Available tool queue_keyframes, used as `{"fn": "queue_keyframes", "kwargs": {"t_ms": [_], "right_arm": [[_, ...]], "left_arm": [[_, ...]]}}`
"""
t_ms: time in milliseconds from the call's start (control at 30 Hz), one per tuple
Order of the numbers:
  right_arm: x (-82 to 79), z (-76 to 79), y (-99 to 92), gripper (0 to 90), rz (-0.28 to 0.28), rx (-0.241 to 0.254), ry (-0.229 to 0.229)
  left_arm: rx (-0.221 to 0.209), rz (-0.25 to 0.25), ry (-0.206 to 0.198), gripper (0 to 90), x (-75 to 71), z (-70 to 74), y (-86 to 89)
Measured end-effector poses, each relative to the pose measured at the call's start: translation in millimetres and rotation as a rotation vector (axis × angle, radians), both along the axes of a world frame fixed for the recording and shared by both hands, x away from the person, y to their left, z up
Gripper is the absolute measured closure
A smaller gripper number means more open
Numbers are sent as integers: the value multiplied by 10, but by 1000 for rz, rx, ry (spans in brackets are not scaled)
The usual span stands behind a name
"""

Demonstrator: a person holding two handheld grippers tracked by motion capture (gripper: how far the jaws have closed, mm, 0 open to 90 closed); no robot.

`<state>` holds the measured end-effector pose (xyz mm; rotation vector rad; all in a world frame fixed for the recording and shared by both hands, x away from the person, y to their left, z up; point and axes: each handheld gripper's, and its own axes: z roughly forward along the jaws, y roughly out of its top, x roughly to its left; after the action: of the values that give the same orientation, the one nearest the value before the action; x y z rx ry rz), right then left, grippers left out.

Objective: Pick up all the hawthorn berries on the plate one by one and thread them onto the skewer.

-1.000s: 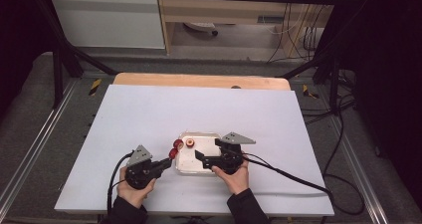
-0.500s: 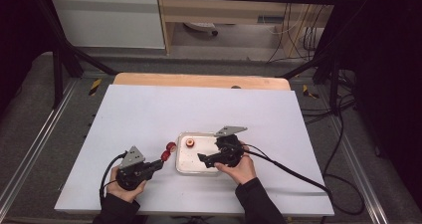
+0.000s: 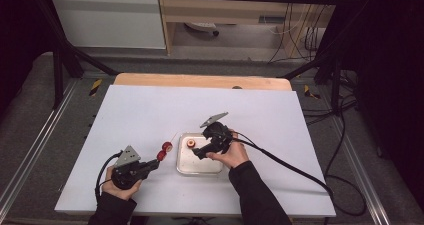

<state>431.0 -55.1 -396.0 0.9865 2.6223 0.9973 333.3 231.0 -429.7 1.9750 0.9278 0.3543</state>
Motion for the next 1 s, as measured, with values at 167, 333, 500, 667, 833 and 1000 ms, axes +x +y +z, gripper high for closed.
{"fn": "queue_keyframes", "kwargs": {"t_ms": [167,333,500,667,833,1000], "right_arm": [[135,27,108,148,21,-16,24],[248,15,194,210,36,-27,59],[320,-29,328,268,79,-80,97],[385,-77,441,331,95,-123,117],[463,-125,497,381,99,-170,126],[513,-158,517,437,96,-176,153]], "left_arm": [[4,7,-1,883,17,0,44],[-4,20,2,883,29,1,99],[-4,21,1,883,30,4,105],[-5,22,0,883,31,7,108],[-4,21,2,883,30,4,97],[-1,18,0,883,30,9,102]]}}
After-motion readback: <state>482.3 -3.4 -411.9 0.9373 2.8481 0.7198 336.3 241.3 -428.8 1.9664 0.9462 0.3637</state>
